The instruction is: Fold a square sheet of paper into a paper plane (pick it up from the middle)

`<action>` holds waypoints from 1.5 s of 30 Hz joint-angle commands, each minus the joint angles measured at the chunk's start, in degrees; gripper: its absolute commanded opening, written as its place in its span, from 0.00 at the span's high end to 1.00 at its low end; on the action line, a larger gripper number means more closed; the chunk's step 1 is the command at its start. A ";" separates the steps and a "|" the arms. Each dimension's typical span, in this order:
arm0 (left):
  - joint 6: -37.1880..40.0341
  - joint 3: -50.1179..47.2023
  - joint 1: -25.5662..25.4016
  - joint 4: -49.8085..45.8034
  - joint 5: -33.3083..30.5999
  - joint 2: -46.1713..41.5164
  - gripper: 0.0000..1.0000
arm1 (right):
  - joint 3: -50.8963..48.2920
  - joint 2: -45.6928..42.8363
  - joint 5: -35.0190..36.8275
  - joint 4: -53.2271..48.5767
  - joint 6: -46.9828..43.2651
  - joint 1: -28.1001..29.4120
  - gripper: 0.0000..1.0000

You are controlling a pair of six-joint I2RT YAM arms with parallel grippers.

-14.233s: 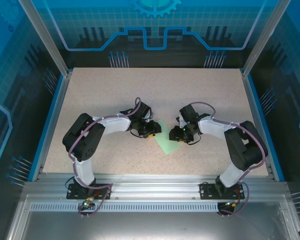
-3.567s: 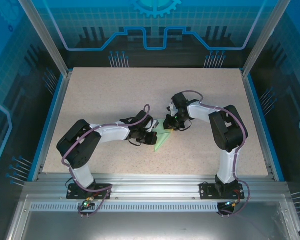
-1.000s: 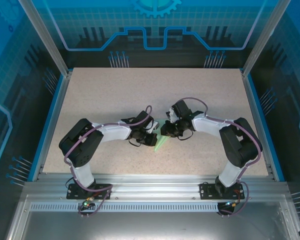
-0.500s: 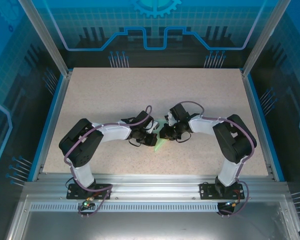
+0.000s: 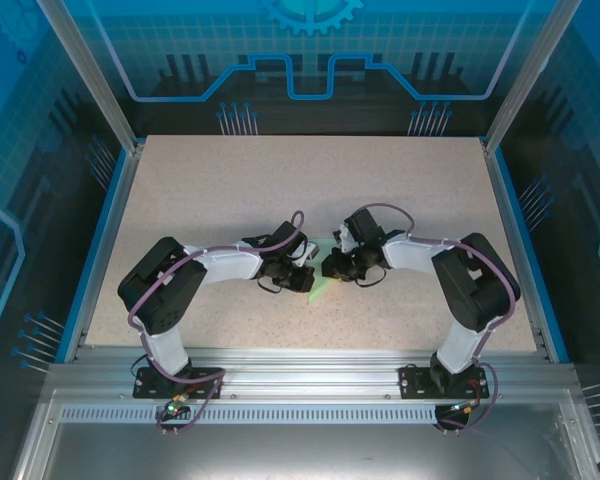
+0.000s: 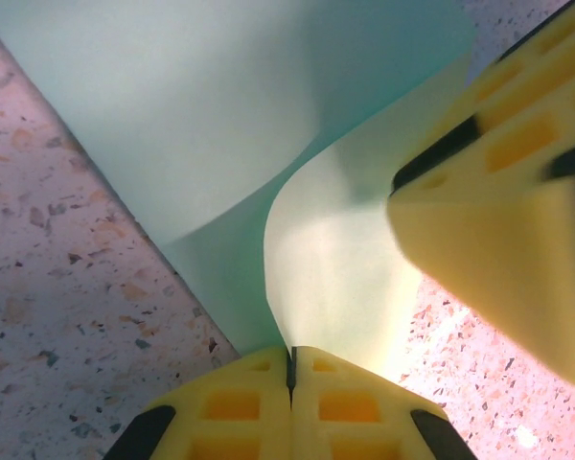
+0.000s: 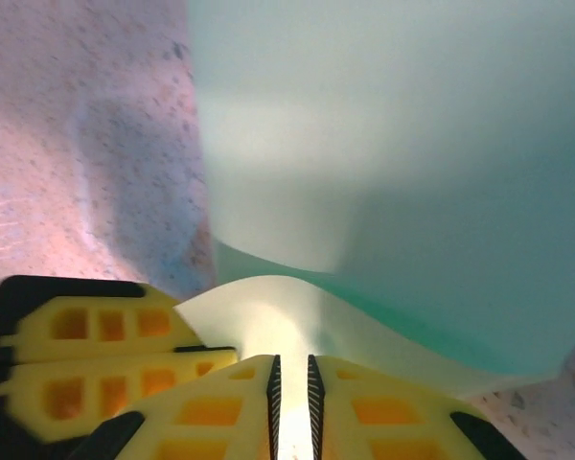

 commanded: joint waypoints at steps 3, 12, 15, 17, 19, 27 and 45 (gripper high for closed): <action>1.16 0.98 0.56 -2.91 -0.48 0.91 0.94 | -1.74 -0.50 -2.17 1.81 0.30 -2.41 0.81; 1.29 0.99 0.59 -2.91 -0.37 0.99 0.94 | -1.28 4.55 -0.09 1.67 0.40 -3.55 0.81; 1.33 0.94 0.55 -3.08 -0.53 1.12 0.94 | -0.77 4.33 1.11 -0.52 0.18 -3.60 0.82; 1.25 0.89 0.57 -3.00 -0.41 1.28 0.94 | -0.73 2.75 0.70 -0.50 0.21 -3.63 0.81; 1.24 0.90 0.60 -3.00 -0.43 1.37 0.94 | -0.67 0.75 0.05 -0.13 0.18 -3.64 0.81; 1.07 0.98 0.60 -2.93 -0.28 1.23 0.94 | 0.99 1.57 -1.86 1.79 0.53 -5.57 0.81; 1.11 0.98 0.60 -3.35 -0.25 1.04 0.94 | 1.27 0.63 -0.20 0.76 0.13 -6.79 0.81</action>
